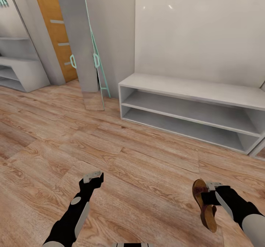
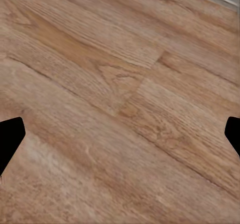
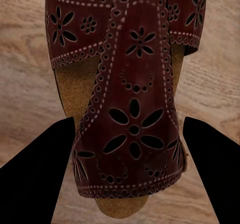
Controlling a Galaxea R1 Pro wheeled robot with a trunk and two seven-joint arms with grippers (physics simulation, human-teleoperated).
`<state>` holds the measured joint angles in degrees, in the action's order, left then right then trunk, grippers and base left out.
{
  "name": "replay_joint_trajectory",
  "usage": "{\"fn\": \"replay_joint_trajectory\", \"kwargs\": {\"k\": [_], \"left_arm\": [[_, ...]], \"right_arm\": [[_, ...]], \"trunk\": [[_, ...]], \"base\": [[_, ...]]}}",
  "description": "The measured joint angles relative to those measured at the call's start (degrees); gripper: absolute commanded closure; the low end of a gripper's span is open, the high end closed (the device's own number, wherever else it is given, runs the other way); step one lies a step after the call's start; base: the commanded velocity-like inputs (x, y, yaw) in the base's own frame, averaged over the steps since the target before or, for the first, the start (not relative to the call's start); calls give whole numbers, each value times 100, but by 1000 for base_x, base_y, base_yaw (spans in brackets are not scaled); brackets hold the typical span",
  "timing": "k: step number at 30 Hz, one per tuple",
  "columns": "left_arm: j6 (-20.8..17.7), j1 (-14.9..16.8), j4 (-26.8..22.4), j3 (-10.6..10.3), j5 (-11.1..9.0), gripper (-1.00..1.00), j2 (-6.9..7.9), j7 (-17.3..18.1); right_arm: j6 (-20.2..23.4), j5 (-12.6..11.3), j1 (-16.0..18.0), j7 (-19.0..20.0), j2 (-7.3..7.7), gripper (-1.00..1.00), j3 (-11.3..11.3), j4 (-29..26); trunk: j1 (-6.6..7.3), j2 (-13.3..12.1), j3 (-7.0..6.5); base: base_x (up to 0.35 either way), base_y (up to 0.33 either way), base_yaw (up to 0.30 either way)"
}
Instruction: Pick up the two gym shoes and the two sandals from the corridor floor and place them onto the hallstand (shoe rack) in the corridor, making sure they are on the rack and not on the floor. Arrange them so the two gym shoes are next to each other and the two sandals are next to each other.
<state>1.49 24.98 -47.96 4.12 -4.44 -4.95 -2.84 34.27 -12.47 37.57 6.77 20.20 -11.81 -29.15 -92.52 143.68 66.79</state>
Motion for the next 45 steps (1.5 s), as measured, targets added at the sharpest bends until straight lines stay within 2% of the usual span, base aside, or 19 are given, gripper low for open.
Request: {"fn": "replay_joint_trajectory", "kwargs": {"k": [8,13,14,15,16,17,18,19,23,25,28,31,33,34,35,36,37,41,45], "left_arm": [[113,-254,-249,-261,257,-100,5,8],[130,-286,-405,-424,419,-100,3,11],[130,-290,-1059,-984,2072,-100,1,12],[135,-289,-1313,-1057,2286,-100,2,11],[136,-293,-1420,-1066,2335,-100,3,11],[137,-295,-1523,-1072,2372,-100,4,11],[138,-296,-1619,-1075,2401,-100,6,11],[137,-297,-1709,-1079,2428,-100,7,12],[141,-299,-2012,-1090,2628,-100,9,12],[144,-300,-2133,-1093,2842,-100,10,12],[161,-300,-2259,-1099,3297,-100,11,12],[261,-301,-2329,-1102,3766,-100,11,10],[367,-301,-2355,-1107,4026,-100,9,8],[369,-301,-2356,-1107,4030,-100,9,8],[467,-301,-2372,-1110,4216,-100,9,6],[470,-301,-2372,-1110,4223,-100,9,6],[536,-301,-2386,-1110,4347,-100,8,5],[624,-301,-2403,-1115,4538,-100,4,-1],[675,-301,-2455,-1184,4914,-100,3,-14]], "right_arm": [[-253,-381,267,-248,-265,100,265,-174],[-413,-634,432,-403,-430,100,429,-196],[-666,-802,699,-1940,-1070,100,1765,-118],[-1621,-1107,1198,-2069,-1385,100,1949,78],[-2322,-1139,1267,-2081,-1381,100,1968,-521],[-2372,-1301,1277,-2092,-1373,100,1981,-821],[-2386,-1481,1283,-2102,-1378,100,1990,-597],[-2393,-1711,1282,-2114,-1381,100,2004,-144],[-2424,-2554,1297,-2131,-1390,100,2020,-205],[-2434,-3007,1300,-2136,-1392,100,2024,-207],[-2443,-3660,1303,-2145,-1396,100,2027,-209],[-2446,-4171,1304,-2176,-1402,100,2025,-207],[-2444,-4386,1304,-2236,-1407,100,2022,-206],[-2445,-4387,1305,-2238,-1407,100,2022,-206],[-2443,-4523,1304,-2343,-1414,100,2020,-205],[-2444,-4526,1305,-2347,-1414,100,2020,-206],[-2438,-4615,1304,-2482,-1425,100,2016,-204],[-2420,-4745,1305,-2687,-1441,100,2013,-205],[-2411,-4917,1306,-2759,-1446,100,2016,-205]], "trunk": [[0,0,0],[0,0,0],[-1,-1,1],[-1,-1,0],[1,0,-1],[1,1,-1],[1,1,-1],[-1,-1,1],[0,0,0],[0,0,0],[0,0,0],[0,0,0],[0,0,0],[0,0,0],[0,0,0],[0,0,0],[0,0,0],[0,0,0],[0,0,0]], "base": [[0,0,0],[0,0,0],[0,0,0],[0,0,0],[0,0,0],[0,0,0],[0,0,0],[0,0,0],[0,0,0],[0,0,0],[0,0,0],[0,0,0],[0,0,0],[0,0,0],[0,0,0],[0,0,0],[0,0,0],[0,0,0],[0,0,0]]}}
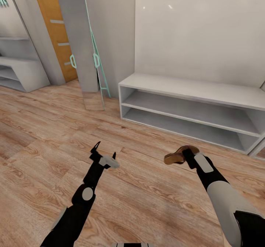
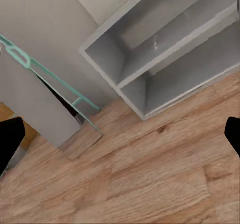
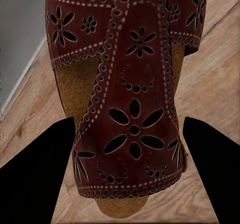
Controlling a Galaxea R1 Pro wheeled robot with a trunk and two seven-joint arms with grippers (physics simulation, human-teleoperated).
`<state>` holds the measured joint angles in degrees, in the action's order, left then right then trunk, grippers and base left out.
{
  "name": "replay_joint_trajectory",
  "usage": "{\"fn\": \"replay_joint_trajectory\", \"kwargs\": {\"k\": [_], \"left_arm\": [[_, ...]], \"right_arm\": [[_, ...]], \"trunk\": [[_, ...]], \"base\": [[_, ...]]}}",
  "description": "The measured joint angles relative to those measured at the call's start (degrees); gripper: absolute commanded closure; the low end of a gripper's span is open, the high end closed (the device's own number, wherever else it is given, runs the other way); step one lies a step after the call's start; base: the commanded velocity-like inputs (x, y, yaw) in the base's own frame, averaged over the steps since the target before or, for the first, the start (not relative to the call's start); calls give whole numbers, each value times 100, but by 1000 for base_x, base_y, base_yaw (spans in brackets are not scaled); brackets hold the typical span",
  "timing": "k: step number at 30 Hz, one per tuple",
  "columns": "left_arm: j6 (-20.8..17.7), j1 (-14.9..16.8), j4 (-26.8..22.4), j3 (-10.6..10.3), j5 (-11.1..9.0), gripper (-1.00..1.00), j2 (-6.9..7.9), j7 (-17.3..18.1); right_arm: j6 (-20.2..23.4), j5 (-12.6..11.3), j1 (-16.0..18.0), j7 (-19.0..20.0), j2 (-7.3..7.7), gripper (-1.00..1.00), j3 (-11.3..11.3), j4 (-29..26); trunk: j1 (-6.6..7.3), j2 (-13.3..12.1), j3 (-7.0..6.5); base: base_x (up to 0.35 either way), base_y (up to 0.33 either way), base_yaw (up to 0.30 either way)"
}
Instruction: Pick up the two gym shoes and the two sandals from the corridor floor and place them onto the hallstand (shoe rack) in the corridor, making sure they are on the rack and not on the floor. Arrange them so the two gym shoes are next to each other and the two sandals are next to each other.
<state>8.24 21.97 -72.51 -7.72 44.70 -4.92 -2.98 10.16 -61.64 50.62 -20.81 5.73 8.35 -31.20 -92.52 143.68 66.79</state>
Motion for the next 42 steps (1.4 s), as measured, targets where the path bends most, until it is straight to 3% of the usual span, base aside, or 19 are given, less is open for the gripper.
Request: {"fn": "replay_joint_trajectory", "kwargs": {"k": [1,2,3,8,14,19,30,37,42], "left_arm": [[21,0,-16,-30,117,-100,0,-2],[68,0,-47,-96,376,-100,0,-7],[145,0,-93,-262,1030,-100,-11,-22],[177,0,-227,-517,1374,-100,-22,-73],[193,0,-380,-686,1485,-100,-24,-209],[238,0,-413,-721,1505,-100,-15,-240],[890,0,-195,-731,1497,-100,47,-102],[1011,-2,-91,-868,1510,-100,235,611],[1075,-4,-97,-1037,1580,-100,402,815]], "right_arm": [[1,-50,0,-4,0,100,2,0],[1,-172,0,-9,-5,100,2,0],[22,-647,0,-17,-16,100,-2,0],[412,-1250,0,-20,-46,100,-8,0],[1001,-1827,0,-15,-78,100,0,0],[1150,-2002,0,-13,-85,100,6,0],[1258,-2112,0,-30,-81,100,9,5],[1425,-2126,0,-42,-81,100,7,27],[1811,-2117,-5,-70,-81,100,7,43]], "trunk": [[0,0,0],[0,0,0],[0,0,0],[0,0,0],[0,0,0],[0,0,0],[0,0,0],[0,0,0],[0,0,0]], "base": [[0,0,0],[0,0,0],[0,0,0],[0,0,0],[0,0,0],[0,0,0],[0,0,0],[0,0,0],[0,0,0]]}}
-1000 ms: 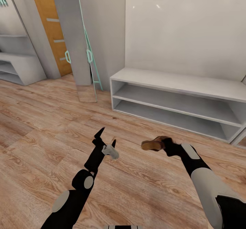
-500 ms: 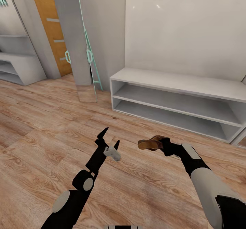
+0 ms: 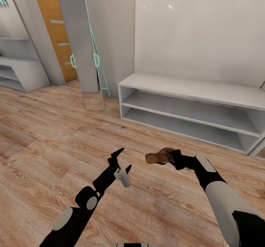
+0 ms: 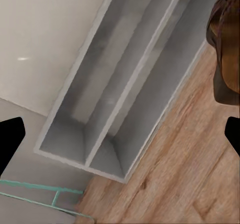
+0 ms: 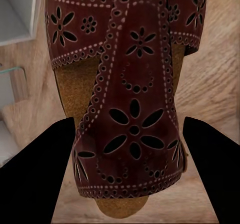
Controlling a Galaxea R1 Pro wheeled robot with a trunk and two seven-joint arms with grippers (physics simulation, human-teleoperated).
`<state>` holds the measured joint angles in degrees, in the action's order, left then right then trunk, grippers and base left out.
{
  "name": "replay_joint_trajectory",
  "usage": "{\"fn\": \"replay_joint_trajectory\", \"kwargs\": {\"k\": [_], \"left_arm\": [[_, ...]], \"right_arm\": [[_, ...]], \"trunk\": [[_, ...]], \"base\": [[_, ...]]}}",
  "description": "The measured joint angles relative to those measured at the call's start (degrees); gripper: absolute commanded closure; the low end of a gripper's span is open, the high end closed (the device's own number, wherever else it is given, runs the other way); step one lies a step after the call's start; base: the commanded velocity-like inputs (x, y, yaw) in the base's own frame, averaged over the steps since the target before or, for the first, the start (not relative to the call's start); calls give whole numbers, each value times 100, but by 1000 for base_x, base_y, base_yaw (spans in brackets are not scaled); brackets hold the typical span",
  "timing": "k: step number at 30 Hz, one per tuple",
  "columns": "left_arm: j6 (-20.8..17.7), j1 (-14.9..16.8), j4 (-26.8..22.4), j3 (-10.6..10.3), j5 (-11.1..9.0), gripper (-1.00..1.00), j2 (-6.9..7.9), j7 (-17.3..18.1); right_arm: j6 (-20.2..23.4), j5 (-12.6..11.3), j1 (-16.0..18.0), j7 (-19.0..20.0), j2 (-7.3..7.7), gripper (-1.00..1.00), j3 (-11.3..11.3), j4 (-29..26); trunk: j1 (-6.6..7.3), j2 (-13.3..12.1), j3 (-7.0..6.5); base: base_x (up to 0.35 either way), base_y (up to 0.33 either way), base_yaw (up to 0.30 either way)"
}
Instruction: Pick up the two gym shoes and the two sandals from the corridor floor and place them onto the hallstand (shoe rack) in the corridor, making sure they are on the rack and not on the floor. Arrange them so the two gym shoes are next to each other and the two sandals are next to each other.
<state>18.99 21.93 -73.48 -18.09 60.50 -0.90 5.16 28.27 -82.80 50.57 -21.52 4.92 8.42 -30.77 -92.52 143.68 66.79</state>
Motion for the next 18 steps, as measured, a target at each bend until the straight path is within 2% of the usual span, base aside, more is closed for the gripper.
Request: {"fn": "replay_joint_trajectory", "kwargs": {"k": [3,4,7,9,18], "left_arm": [[17,-1,-38,-165,58,-100,118,48],[27,-3,-76,-371,137,-100,231,78],[26,-3,-99,-595,309,-100,284,87],[22,-3,-108,-726,500,-100,299,89],[4,-2,-113,-802,636,-100,308,83]], "right_arm": [[136,9,-9,-29,0,100,0,13],[227,28,-18,-52,0,100,-8,109],[261,16,-19,-60,-6,100,-7,232],[282,14,-26,-65,-22,100,-9,319],[292,4,-29,-63,-78,100,-8,452]], "trunk": [[0,0,0],[0,0,1],[0,0,0],[0,0,0],[0,0,0]], "base": [[0,0,0],[0,0,0],[0,0,0],[0,0,0],[0,0,0]]}}
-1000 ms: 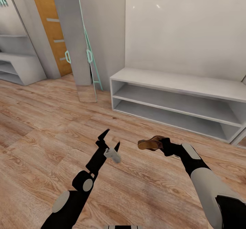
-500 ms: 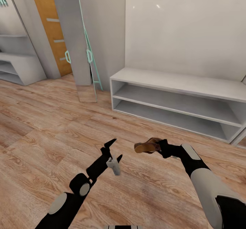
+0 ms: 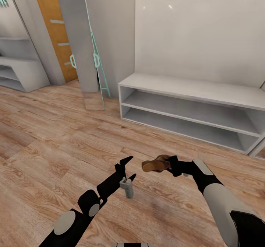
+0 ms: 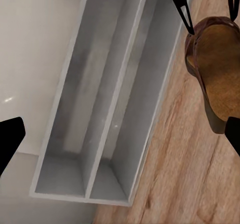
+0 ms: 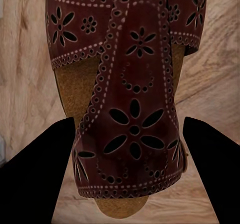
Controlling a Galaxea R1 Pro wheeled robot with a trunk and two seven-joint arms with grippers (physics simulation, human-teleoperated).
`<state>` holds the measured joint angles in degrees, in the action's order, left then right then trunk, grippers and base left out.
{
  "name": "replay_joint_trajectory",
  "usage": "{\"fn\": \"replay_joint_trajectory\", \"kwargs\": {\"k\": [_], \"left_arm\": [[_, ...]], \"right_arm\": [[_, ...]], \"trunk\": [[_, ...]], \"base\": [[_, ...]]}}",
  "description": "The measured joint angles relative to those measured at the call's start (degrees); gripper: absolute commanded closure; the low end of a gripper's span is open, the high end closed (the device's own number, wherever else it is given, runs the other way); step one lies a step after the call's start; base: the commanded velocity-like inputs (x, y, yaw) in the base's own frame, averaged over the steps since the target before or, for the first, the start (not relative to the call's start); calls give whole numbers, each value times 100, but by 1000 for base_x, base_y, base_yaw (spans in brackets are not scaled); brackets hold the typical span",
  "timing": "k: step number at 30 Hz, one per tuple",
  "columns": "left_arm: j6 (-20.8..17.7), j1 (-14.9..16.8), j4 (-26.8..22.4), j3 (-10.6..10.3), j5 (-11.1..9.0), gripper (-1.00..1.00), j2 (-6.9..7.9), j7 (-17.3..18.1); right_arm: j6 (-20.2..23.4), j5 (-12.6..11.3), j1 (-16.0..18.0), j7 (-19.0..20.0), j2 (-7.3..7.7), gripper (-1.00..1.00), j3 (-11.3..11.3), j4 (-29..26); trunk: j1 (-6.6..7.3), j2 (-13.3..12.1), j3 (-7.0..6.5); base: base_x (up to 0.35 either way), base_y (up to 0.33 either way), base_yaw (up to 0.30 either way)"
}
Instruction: Pick up the two gym shoes and the two sandals from the corridor floor and place them onto the hallstand (shoe rack) in the corridor, making sure they are on the rack and not on the floor. Arrange them so the two gym shoes are next to each other and the two sandals are next to each other.
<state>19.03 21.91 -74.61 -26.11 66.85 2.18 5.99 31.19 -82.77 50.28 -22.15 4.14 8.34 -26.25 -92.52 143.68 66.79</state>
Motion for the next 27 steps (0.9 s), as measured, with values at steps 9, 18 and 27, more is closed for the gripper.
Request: {"fn": "replay_joint_trajectory", "kwargs": {"k": [9,18,27], "left_arm": [[-11,0,13,-14,17,-100,-7,-8],[-21,-1,38,-17,19,-100,-15,-15],[-22,-1,24,-17,14,-100,-16,-10]], "right_arm": [[6,-7,0,0,-8,100,0,20],[152,-11,0,0,-10,100,0,23],[189,-12,-1,0,-26,100,0,30]], "trunk": [[0,0,0],[0,0,0],[0,0,0]], "base": [[0,0,0],[0,0,0],[0,0,0]]}}
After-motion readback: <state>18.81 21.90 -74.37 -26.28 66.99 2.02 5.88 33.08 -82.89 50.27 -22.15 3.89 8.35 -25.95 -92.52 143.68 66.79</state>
